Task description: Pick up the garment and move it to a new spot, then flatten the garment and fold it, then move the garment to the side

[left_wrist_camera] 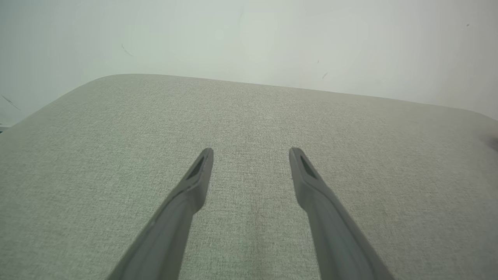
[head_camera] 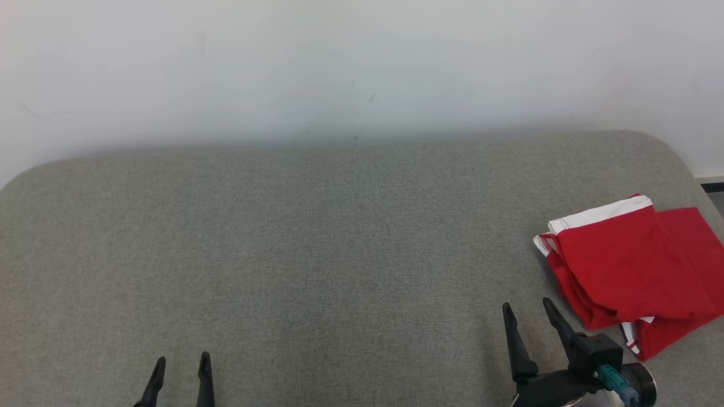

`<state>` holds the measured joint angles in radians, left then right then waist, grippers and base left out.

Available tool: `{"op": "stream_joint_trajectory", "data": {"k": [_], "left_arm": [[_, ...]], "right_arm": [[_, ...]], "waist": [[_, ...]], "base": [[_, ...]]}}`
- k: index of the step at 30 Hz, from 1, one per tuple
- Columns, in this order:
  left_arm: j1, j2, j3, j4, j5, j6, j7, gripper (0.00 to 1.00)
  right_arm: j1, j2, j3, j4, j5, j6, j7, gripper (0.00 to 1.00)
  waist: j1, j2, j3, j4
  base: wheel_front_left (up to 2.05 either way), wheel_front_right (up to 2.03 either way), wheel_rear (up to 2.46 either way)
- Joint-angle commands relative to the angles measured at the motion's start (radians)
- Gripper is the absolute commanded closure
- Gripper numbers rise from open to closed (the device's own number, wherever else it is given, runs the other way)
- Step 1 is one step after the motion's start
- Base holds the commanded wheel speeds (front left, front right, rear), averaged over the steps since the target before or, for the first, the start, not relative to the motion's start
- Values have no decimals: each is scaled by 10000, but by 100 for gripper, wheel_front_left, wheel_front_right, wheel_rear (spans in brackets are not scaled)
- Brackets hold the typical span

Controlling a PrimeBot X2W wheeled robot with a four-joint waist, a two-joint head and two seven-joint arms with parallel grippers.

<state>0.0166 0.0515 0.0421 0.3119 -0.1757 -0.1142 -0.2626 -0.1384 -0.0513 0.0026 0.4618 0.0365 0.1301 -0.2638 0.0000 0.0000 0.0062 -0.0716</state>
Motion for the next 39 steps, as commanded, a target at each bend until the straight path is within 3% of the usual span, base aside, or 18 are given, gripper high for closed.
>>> {"op": "stream_joint_trajectory", "data": {"k": [1, 23, 25, 39], "left_arm": [[10, -15, 38, -31, -37, 2, -27, 0], [-71, -16, -53, 112, -61, -12, -27, 0], [-68, -19, -134, 124, -78, 27, -28, 0], [-17, -10, -189, 104, -178, 20, -27, 0]], "right_arm": [[58, 11, -28, -7, 49, 2, 4, 0], [5, 11, 37, -216, 67, 2, 4, 0], [51, 3, 2, -212, 43, -1, 4, 0], [41, 6, 88, -232, -32, 10, 4, 0]], "waist": [[0, 0, 10, -2], [0, 0, 151, 15], [0, 0, 123, 488], [0, 0, 186, 506]], "base": [[0, 0, 0], [0, 0, 0], [0, 0, 0], [0, 0, 0]]}}
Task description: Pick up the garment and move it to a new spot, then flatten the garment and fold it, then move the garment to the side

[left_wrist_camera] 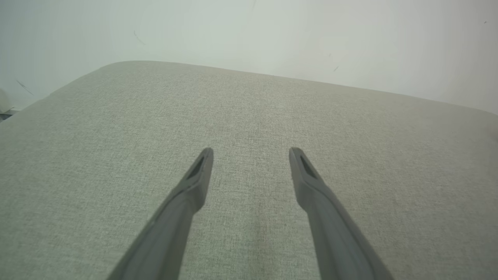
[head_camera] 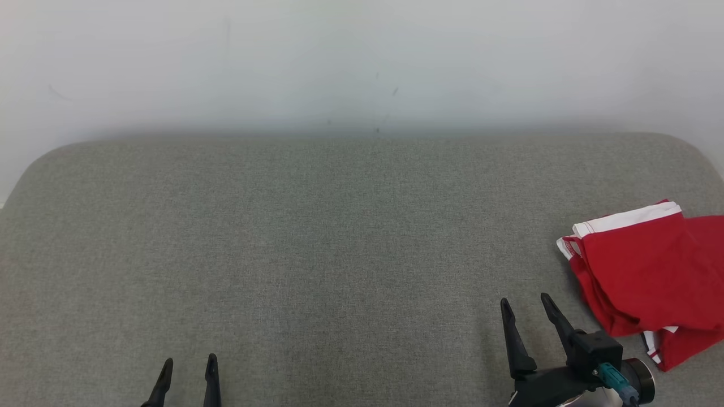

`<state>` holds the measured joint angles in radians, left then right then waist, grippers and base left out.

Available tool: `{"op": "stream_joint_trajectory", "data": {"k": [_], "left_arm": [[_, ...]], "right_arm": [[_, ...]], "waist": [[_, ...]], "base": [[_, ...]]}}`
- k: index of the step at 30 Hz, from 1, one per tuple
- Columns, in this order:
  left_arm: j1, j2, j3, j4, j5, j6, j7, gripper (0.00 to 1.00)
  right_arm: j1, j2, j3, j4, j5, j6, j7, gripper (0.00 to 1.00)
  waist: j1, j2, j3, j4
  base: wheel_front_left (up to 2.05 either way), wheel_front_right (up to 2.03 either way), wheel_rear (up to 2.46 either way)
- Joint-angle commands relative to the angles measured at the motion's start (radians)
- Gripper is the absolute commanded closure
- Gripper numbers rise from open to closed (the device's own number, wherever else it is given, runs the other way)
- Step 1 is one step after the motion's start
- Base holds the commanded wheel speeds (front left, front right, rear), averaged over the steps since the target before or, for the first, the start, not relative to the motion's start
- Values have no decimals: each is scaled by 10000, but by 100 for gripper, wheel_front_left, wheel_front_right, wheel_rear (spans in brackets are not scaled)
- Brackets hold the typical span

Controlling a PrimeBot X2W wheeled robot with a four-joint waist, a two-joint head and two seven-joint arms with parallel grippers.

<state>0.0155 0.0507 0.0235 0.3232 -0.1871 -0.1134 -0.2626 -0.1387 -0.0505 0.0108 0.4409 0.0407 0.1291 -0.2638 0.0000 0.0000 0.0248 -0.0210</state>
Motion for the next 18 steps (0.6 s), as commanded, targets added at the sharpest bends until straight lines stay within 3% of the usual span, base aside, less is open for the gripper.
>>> {"op": "stream_joint_trajectory", "data": {"k": [1, 2, 3, 8, 18], "left_arm": [[-16, -2, -30, 2, -145, -6, -27, 0], [-26, -4, -42, 1, -152, -23, -27, 0], [-1, -4, -50, 21, -96, -12, 3, 100], [57, -38, -61, 431, -199, -13, 112, 100], [-145, -32, 87, 279, -2114, -36, 625, 100]], "right_arm": [[47, -3, 9, -20, -72, 20, 4, 0], [45, -1, 7, -17, -61, 20, 4, 0], [1, -2, -8, 19, 6, 0, 0, 100], [196, 11, -60, 415, 148, -2, 72, 100], [176, 10, -253, 110, 2272, 1, 611, 100]], "waist": [[0, 0, 8, -1], [0, 0, 14, -2], [0, 0, 14, -2], [0, 0, 14, 0], [0, 0, -5, 17]], "base": [[0, 0, 0], [0, 0, 0], [0, 0, 0], [0, 0, 0], [0, 0, 0]]}}
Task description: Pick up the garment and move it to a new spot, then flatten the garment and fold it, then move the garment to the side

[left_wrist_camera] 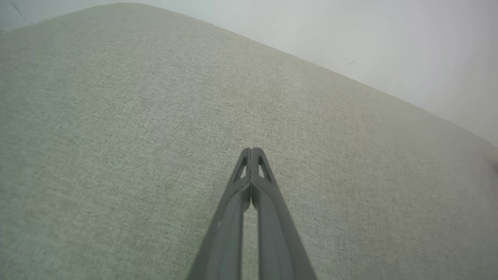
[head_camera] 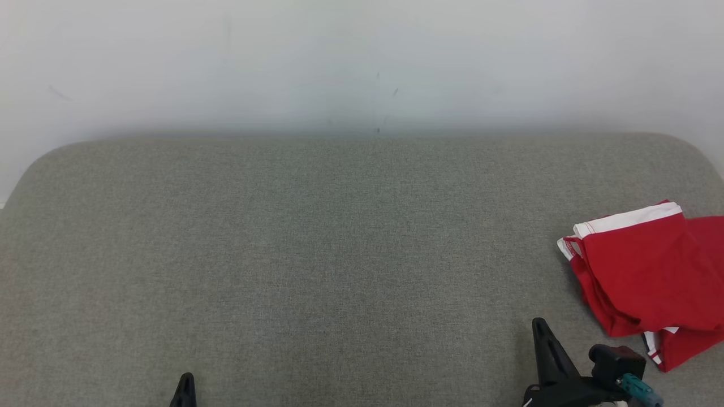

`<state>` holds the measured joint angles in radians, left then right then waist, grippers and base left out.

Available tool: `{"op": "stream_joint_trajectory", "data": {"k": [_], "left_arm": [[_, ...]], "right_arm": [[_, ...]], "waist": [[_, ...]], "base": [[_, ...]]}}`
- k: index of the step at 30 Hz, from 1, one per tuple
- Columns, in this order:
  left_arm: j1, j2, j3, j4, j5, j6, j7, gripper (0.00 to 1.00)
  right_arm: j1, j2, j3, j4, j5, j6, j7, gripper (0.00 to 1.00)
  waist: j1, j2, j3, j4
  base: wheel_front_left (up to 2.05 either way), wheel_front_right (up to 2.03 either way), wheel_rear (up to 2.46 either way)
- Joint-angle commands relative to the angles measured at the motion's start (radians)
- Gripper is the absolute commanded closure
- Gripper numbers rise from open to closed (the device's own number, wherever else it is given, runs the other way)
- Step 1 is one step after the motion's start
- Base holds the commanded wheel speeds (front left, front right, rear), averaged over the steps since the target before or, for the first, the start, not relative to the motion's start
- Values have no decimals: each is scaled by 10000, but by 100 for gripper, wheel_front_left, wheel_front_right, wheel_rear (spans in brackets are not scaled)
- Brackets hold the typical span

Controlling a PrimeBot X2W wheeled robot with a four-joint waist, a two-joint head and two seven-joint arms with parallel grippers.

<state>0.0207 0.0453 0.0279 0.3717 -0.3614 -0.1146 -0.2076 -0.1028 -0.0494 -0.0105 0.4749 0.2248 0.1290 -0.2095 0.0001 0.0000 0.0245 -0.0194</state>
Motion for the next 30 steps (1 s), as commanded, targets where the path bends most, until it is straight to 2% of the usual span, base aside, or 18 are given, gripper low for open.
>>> {"op": "stream_joint_trajectory", "data": {"k": [1, 30], "left_arm": [[-211, 22, 51, -228, -555, -27, 117, 100], [-622, 37, 338, -646, -4967, -82, 1240, 100]], "right_arm": [[-174, -1, -47, -269, 633, 3, 107, 100], [-120, -5, -385, -1074, 5509, 10, 1232, 100]], "waist": [[0, 0, -4, 4], [0, 0, -58, 52]], "base": [[0, 0, 0], [0, 0, 0]]}}
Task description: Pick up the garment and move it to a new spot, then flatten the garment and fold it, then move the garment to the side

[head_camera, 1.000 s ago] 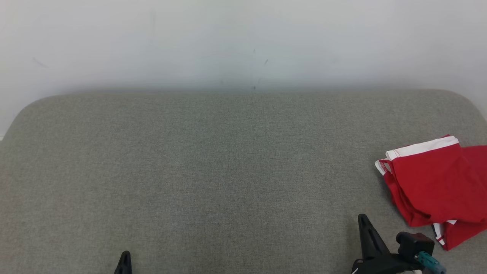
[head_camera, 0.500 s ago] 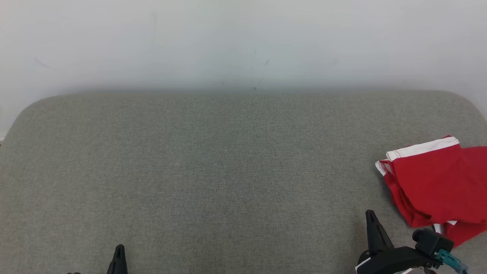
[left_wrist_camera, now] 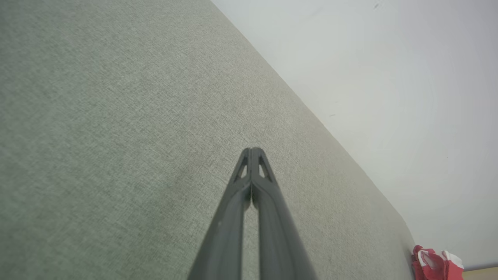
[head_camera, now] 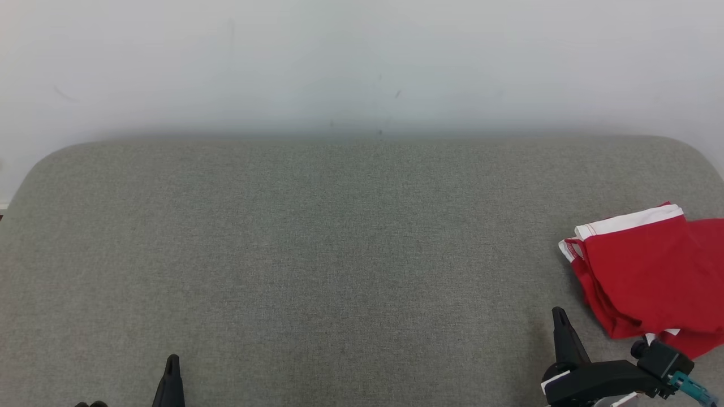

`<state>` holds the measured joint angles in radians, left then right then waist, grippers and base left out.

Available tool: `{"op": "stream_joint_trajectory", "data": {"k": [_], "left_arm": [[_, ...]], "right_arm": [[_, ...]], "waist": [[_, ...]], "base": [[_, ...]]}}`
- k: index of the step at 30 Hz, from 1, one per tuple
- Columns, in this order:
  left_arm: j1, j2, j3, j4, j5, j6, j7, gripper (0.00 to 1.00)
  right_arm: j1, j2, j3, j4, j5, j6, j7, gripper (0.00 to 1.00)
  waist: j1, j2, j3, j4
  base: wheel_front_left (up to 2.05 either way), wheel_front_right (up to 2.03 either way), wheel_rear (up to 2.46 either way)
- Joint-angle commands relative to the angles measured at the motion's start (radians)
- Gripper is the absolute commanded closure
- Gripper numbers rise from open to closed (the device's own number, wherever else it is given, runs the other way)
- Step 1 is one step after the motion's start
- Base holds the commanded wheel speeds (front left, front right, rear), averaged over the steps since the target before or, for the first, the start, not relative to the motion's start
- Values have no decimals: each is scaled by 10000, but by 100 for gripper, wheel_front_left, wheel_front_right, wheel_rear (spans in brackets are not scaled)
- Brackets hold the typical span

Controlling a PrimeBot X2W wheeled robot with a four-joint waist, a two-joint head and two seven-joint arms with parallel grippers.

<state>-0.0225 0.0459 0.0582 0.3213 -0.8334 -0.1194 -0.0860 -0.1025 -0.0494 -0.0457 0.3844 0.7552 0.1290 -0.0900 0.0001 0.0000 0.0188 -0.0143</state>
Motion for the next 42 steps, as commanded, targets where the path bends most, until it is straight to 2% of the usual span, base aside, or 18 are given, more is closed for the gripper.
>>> {"op": "stream_joint_trajectory", "data": {"k": [1, 22, 42], "left_arm": [[-206, 32, 45, -152, -364, -35, 63, 100], [-451, 42, 221, -369, -2788, -63, 706, 100], [-629, 49, 348, -525, -4616, -96, 1180, 100]], "right_arm": [[-123, -5, -43, -190, 351, 11, 70, 100], [-117, -7, -257, -600, 3043, 16, 720, 100], [-111, -8, -416, -906, 5043, 21, 1208, 100]], "waist": [[-1, 0, -3, 3], [-1, 0, -42, 38], [-1, 0, -77, 70]], "base": [[0, 0, 0], [0, 0, 0], [0, 0, 0]]}}
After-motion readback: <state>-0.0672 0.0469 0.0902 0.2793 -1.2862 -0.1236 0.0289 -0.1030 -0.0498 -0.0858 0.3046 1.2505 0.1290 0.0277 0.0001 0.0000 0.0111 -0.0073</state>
